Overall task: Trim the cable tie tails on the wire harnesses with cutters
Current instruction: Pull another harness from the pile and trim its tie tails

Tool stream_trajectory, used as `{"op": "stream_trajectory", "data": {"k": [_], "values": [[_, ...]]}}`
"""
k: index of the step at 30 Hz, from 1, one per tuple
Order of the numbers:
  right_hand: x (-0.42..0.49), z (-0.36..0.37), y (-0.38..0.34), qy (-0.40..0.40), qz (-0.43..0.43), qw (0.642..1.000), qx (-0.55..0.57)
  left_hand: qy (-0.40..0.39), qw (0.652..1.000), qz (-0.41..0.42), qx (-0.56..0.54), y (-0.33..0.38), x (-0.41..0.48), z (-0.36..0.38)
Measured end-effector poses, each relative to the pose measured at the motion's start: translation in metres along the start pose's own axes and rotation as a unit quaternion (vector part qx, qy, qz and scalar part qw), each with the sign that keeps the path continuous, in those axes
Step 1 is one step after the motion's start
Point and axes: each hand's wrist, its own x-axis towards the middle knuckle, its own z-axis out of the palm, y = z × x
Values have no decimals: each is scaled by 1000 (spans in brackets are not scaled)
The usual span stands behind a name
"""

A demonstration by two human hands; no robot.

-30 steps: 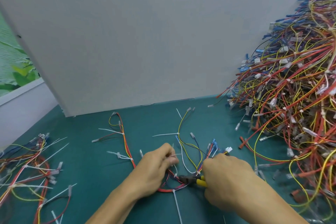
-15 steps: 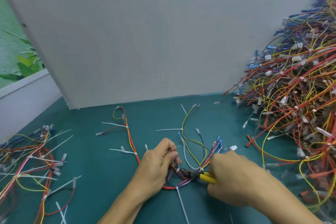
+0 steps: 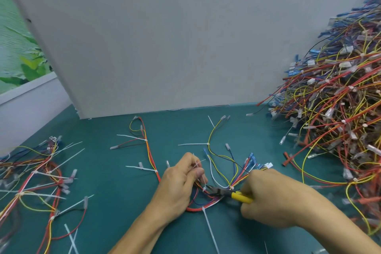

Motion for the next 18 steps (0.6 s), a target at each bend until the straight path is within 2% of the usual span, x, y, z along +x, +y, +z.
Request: {"op": "stream_trajectory", "data": {"k": [9,18], "values": [[-1,4,-7,49,7,999,-21,3,1000,17,7,-2,-1,1],[5,7,-5,56,-4,998,-21,5,1000,24,-7,-3,-1,2]]}}
